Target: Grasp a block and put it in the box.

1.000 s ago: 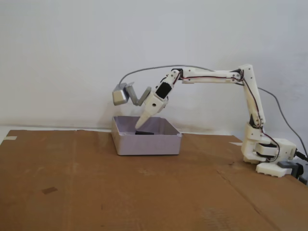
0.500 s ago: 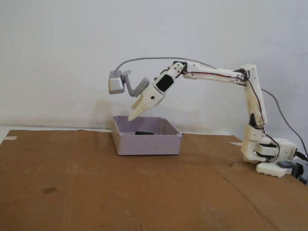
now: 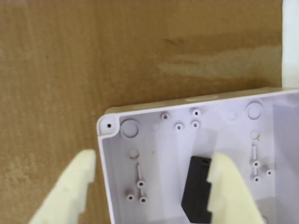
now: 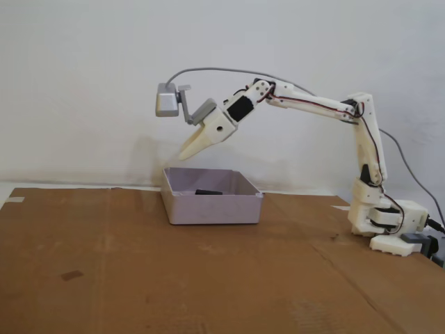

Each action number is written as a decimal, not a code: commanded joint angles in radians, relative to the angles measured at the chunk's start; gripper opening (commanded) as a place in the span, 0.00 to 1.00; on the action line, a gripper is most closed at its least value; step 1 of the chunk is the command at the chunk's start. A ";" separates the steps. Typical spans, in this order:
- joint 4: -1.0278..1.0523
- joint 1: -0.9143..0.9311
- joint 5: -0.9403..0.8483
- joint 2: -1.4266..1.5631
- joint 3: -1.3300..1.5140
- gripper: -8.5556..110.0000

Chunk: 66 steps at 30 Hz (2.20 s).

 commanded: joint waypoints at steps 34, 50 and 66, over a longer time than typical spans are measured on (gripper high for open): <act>-0.017 -0.075 0.014 0.198 -0.155 0.08; -0.015 -0.074 0.014 0.222 -0.137 0.07; 0.003 -0.106 0.018 0.692 0.411 0.07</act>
